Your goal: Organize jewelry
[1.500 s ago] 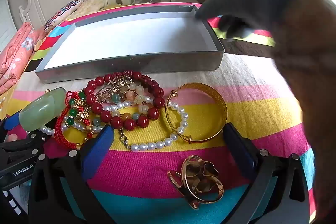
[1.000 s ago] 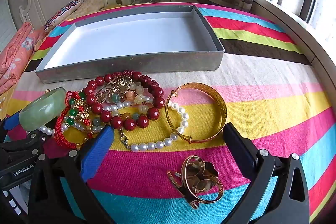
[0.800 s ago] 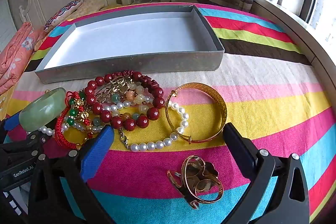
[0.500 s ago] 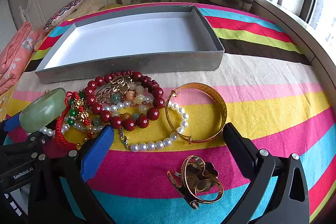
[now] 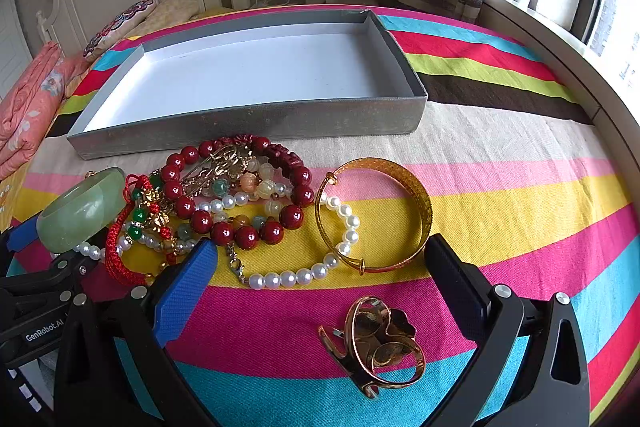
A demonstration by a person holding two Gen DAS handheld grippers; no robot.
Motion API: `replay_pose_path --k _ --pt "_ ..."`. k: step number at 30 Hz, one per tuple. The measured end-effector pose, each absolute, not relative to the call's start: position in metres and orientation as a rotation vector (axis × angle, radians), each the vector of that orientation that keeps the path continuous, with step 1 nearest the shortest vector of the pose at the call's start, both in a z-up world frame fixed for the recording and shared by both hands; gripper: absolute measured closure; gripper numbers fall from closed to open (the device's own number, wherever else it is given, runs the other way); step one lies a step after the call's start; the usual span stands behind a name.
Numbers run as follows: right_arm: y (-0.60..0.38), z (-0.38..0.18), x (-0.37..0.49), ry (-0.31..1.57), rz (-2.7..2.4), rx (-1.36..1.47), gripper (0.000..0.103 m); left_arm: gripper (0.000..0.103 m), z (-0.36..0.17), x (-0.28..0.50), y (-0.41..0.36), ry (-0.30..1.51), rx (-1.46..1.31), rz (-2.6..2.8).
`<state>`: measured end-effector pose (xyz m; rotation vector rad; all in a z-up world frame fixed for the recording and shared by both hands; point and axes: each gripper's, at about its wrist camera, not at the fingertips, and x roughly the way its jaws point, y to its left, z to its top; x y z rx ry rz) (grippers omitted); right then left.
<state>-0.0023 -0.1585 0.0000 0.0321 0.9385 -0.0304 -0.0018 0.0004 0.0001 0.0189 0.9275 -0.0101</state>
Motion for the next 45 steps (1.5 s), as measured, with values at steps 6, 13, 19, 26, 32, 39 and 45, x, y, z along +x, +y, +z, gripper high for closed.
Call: replay_pose_path --k 6,13,19,26,32,39,45 --pt "-0.1589 -0.0001 -0.002 0.939 -0.03 0.032 0.004 0.002 0.0001 -0.0018 0.0003 0.927 0.019 -0.01" --pt "-0.1587 0.0002 -0.0025 0.938 -0.03 0.032 0.004 0.002 0.0001 -0.0018 0.0003 0.927 0.019 -0.01" --pt "-0.1587 0.0003 -0.0025 0.938 -0.03 0.032 0.004 0.002 0.0001 -0.0018 0.0003 0.927 0.019 -0.01" --pt "-0.1587 0.0003 -0.0024 0.938 -0.03 0.032 0.004 0.002 0.0001 -0.0019 0.0004 0.927 0.019 -0.01" --pt "-0.1588 0.0003 -0.0024 0.939 -0.03 0.032 0.004 0.002 0.0001 -0.0018 0.0003 0.927 0.019 -0.01" --pt "-0.1598 0.0012 -0.0042 0.939 -0.019 0.029 0.004 0.002 0.0 -0.0019 0.0005 0.928 0.019 -0.01" --pt "-0.1603 0.0011 -0.0032 0.98 0.045 -0.01 0.004 0.002 0.0002 -0.0018 0.0003 0.927 0.019 -0.01"
